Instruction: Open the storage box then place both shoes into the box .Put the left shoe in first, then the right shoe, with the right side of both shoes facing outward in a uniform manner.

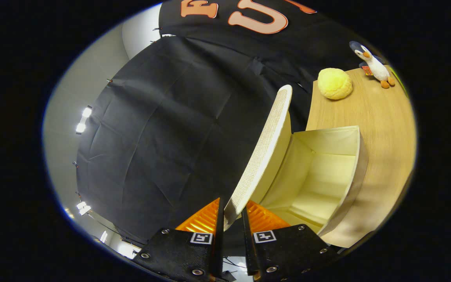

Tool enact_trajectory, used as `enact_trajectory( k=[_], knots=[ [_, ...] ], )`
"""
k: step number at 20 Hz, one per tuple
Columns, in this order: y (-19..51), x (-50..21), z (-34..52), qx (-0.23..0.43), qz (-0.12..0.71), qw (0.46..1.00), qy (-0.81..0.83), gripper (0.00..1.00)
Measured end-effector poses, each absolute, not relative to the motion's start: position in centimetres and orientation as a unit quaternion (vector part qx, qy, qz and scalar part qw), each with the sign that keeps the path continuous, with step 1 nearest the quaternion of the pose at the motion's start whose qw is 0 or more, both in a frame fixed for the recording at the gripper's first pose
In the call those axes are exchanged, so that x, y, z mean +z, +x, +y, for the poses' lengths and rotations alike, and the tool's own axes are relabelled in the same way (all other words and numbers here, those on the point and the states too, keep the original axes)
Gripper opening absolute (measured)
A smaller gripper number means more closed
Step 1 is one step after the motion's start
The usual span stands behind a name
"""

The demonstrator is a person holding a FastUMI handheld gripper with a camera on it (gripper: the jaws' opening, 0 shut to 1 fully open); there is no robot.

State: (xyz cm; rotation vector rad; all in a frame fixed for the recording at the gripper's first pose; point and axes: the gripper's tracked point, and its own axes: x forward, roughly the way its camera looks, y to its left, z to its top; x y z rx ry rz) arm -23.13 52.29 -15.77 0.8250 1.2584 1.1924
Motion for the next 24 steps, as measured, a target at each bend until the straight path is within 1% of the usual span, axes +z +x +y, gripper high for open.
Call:
enact_trajectory(
  k=[2, 7, 15, 16, 17, 18, 19, 20, 21, 22, 24],
  knots=[
    [-23.0, -14.8, 54.3, 0.512, 0.537, 0.573, 0.347, 0.22],
    [-23.1, -13.3, 59.0, 0.529, 0.526, 0.586, 0.315, 0.22],
    [-25.5, -13.4, 67.7, 0.533, 0.539, 0.591, 0.276, 0.22],
    [-26.0, -14.3, 68.5, 0.53, 0.541, 0.595, 0.269, 0.31],
    [-26.3, -15.0, 69.2, 0.529, 0.544, 0.595, 0.265, 0.38],
    [-26.5, -15.5, 70.0, 0.528, 0.548, 0.594, 0.261, 0.52],
    [-26.7, -15.8, 70.0, 0.527, 0.552, 0.593, 0.257, 0.6],
    [-26.8, -16.1, 69.6, 0.527, 0.553, 0.594, 0.253, 0.74],
    [-26.7, -16.4, 69.3, 0.527, 0.552, 0.597, 0.25, 0.79],
    [-26.4, -16.5, 69.0, 0.524, 0.55, 0.602, 0.246, 0.87],
    [-26.0, -16.9, 68.5, 0.517, 0.55, 0.612, 0.236, 0.92]
  ],
)
